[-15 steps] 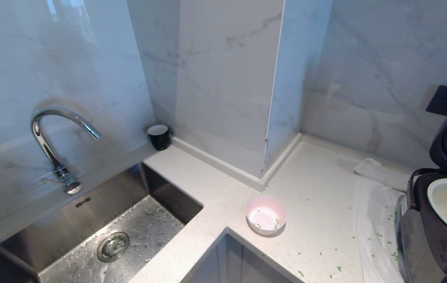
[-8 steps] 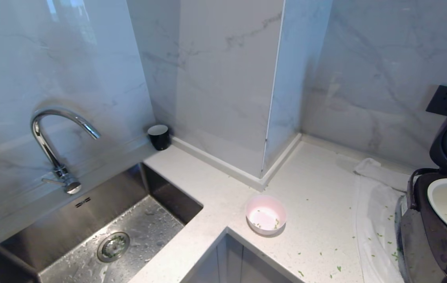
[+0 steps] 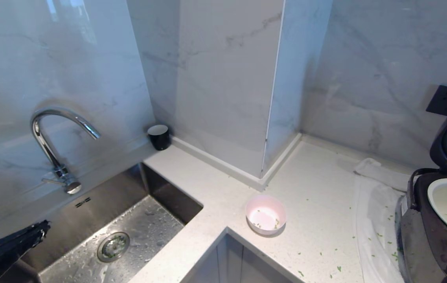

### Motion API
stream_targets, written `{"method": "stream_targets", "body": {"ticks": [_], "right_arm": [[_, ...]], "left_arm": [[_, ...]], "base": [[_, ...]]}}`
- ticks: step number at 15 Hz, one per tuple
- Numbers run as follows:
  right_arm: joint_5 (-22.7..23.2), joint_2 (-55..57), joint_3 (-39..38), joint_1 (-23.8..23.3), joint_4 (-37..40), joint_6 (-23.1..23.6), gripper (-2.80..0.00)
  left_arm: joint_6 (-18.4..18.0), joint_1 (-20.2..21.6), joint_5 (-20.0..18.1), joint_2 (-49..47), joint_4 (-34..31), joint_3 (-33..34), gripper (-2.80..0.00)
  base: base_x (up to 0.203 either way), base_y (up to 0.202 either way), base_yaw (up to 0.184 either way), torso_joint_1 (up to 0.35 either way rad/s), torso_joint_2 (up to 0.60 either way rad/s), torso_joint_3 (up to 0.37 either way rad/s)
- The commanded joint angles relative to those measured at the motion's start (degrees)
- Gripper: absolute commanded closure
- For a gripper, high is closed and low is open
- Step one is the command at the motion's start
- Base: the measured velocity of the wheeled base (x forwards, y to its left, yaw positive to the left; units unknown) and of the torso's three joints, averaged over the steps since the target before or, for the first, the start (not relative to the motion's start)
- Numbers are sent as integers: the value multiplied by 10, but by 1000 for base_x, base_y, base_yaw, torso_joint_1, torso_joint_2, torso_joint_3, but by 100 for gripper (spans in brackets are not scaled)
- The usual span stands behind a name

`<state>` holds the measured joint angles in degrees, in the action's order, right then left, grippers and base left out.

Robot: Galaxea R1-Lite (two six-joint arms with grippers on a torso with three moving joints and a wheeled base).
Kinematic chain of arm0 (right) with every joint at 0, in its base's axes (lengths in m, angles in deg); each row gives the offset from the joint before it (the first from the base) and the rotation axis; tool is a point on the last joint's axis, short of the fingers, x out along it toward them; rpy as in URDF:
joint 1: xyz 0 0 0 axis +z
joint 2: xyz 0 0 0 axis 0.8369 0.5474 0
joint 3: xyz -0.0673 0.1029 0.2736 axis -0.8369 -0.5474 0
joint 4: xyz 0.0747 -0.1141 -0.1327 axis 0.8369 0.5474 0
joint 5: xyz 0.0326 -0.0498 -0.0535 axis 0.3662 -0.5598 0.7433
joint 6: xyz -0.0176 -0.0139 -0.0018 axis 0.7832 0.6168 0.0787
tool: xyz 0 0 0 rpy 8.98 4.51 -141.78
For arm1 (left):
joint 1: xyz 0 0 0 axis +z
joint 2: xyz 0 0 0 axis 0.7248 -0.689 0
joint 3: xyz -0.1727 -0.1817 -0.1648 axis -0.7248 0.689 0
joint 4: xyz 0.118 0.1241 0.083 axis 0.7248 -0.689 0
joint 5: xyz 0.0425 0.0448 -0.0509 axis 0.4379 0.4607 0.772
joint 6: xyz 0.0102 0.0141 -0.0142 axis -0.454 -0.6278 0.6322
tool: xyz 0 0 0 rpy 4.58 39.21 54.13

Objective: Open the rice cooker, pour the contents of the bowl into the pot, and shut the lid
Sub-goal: Turn on the tap

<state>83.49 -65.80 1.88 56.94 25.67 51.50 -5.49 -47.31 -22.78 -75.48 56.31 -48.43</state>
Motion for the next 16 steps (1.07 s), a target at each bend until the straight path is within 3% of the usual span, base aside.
{"method": "stream_targets", "body": {"ticks": [1,5,9,14,16], "right_arm": [[0,0,0,0,0,0,0],[0,0,0,0,0,1,0],[0,0,0,0,0,0,0],[0,0,0,0,0,0,0],[0,0,0,0,0,0,0]], "left_arm": [[12,-16,25,-171,29,-27,0],[125,-45,234,-429,83,-118,0],[307,-40,446,-584,111,-179,0],[316,88,445,-573,114,-182,0],[317,112,436,-592,115,-184,0]], "base": [[0,0,0,0,0,0],[0,0,0,0,0,0],[0,0,0,0,0,0],[0,0,0,0,0,0],[0,0,0,0,0,0]]}}
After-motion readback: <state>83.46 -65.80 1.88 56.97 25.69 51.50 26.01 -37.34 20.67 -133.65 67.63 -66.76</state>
